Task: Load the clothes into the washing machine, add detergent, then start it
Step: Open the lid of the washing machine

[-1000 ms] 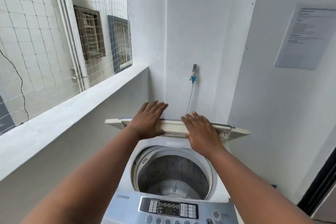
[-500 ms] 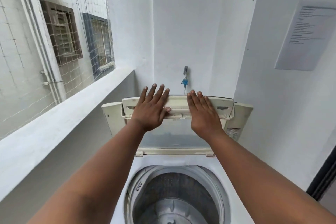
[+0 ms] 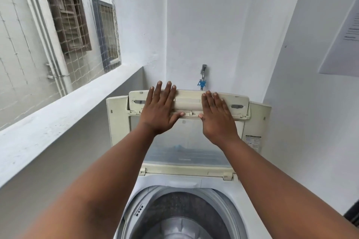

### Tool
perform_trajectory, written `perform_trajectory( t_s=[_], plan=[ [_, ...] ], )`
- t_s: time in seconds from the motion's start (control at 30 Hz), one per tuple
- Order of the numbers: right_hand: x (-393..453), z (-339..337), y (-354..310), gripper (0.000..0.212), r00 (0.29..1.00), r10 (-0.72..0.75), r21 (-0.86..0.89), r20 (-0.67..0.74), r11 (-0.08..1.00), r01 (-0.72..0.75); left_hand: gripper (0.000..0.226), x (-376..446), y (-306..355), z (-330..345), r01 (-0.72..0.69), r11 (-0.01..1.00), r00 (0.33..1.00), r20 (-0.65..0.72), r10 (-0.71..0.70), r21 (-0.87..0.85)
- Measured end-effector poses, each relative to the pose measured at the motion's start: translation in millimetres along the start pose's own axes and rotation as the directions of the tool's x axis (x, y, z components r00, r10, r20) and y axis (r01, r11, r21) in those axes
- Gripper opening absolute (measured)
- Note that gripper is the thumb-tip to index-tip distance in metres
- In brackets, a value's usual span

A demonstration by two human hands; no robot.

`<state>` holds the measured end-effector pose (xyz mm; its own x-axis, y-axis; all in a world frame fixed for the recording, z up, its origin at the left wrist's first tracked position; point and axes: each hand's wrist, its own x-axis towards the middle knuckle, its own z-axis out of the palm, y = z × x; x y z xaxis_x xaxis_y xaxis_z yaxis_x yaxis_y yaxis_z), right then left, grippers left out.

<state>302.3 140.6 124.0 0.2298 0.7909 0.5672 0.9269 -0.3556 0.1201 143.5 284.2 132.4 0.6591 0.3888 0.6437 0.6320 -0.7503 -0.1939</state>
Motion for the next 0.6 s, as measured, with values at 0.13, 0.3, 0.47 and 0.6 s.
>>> perform_trajectory(
  t_s=[0.13,0.3,0.47,0.6],
  plan=[
    [-2,9,-5,0.067,0.999,0.025,0.012,-0.024,1.000,-0.025,0.087,-6,6,3,0.053,0.998,0.999,-0.001,-0.053,-0.025],
    [-7,-3,-7,0.068,1.000,0.021,-0.026,-0.002,0.999,-0.021,0.089,-18,10,-5,0.071,0.997,0.997,0.030,-0.070,-0.015],
    [-36,-30,-9,0.072,0.999,-0.024,-0.114,0.021,0.993,0.026,0.089,-35,16,-23,0.040,0.999,0.999,0.022,-0.040,-0.002],
    [-64,-42,-13,0.070,0.999,-0.019,-0.126,0.036,0.992,0.024,0.088,-48,24,-36,0.018,1.000,0.999,0.027,-0.019,0.021]
  ],
)
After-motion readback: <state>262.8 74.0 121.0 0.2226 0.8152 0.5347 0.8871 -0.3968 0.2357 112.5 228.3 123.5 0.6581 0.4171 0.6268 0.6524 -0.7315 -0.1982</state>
